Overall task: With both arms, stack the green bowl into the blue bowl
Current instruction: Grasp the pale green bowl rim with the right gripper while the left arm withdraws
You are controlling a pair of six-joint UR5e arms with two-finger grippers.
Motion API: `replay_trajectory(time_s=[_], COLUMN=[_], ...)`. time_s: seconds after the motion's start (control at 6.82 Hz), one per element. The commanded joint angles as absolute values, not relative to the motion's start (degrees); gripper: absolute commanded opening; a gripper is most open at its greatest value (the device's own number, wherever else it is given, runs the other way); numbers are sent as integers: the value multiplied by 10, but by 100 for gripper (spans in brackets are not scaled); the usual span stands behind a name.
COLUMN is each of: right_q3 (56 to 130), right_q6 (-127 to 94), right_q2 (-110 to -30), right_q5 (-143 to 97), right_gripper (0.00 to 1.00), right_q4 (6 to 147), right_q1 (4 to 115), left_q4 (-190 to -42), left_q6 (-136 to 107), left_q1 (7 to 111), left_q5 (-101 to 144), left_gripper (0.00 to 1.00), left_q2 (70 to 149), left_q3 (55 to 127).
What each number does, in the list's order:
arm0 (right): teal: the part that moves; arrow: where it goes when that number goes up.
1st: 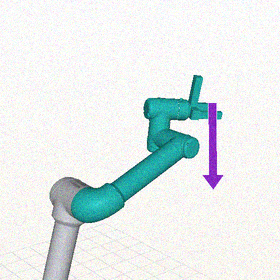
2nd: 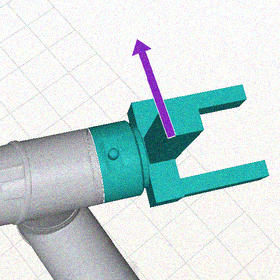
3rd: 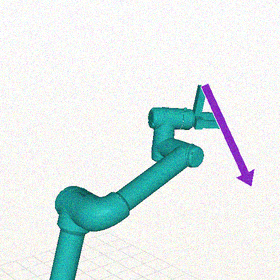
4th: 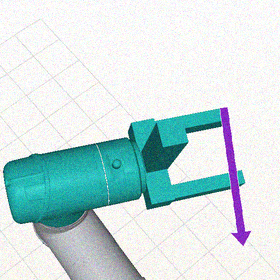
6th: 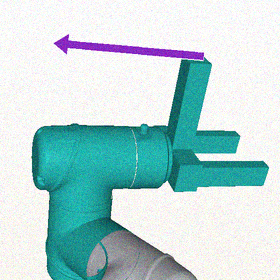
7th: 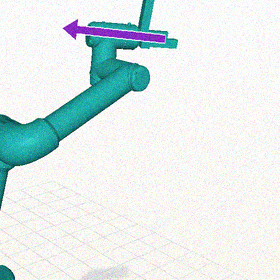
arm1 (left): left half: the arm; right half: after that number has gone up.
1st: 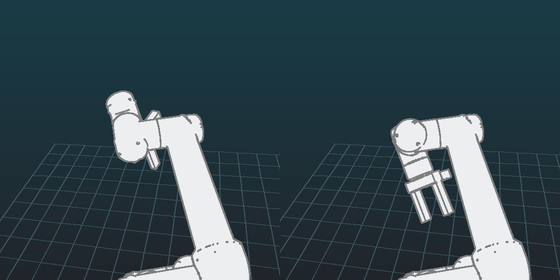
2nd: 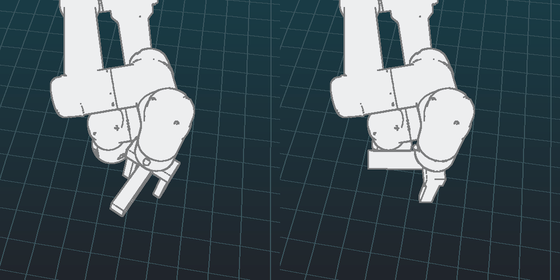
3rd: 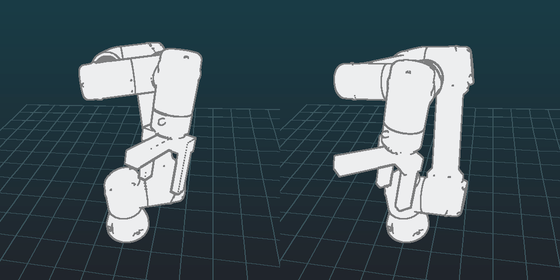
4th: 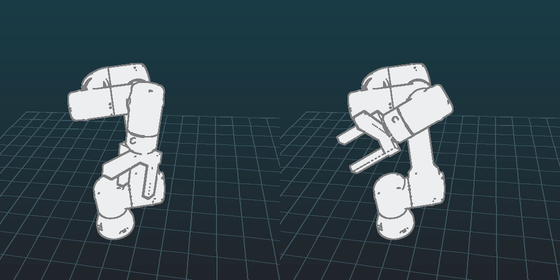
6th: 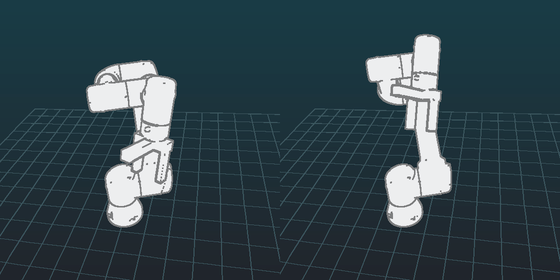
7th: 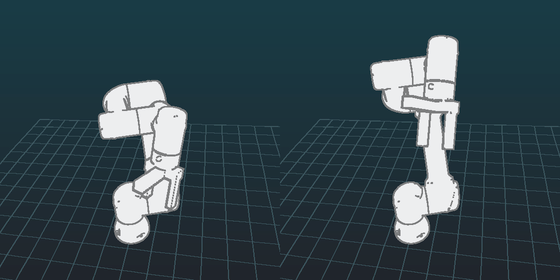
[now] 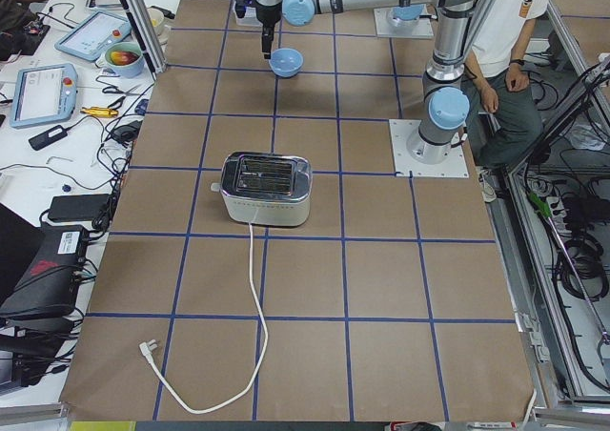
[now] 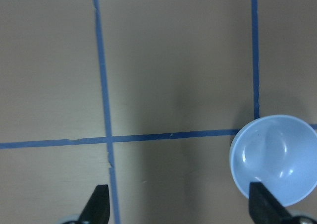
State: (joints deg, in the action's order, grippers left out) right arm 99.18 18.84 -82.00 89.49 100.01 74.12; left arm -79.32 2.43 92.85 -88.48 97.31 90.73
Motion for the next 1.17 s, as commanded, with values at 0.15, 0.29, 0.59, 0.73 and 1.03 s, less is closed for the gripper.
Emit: replay_trajectory(time_s=[0.15,0.29,0.59,0.73,1.03], right_q3=[1144,1183,1197,1197,1194], right_q6=[265,279,277,272,269], right_q2=[-816,-813,-783,-783,-782], right_q5=[896,893,890,889,889], right_gripper=[100,100,82,50,0], right_q4=[1163,1210,1232,1231,1230], right_q1=[639,607,603,602,602], left_q4=[-842,-849,-887,-890,-886], left_q6=[52,40,40,40,38], left_q1=[899,899,893,890,897], left_q5=[-889,-889,-889,-888,-912], left_gripper=[100,100,100,100,100], left_q2=[904,917,911,898,904], left_q3=[889,890,884,878,881])
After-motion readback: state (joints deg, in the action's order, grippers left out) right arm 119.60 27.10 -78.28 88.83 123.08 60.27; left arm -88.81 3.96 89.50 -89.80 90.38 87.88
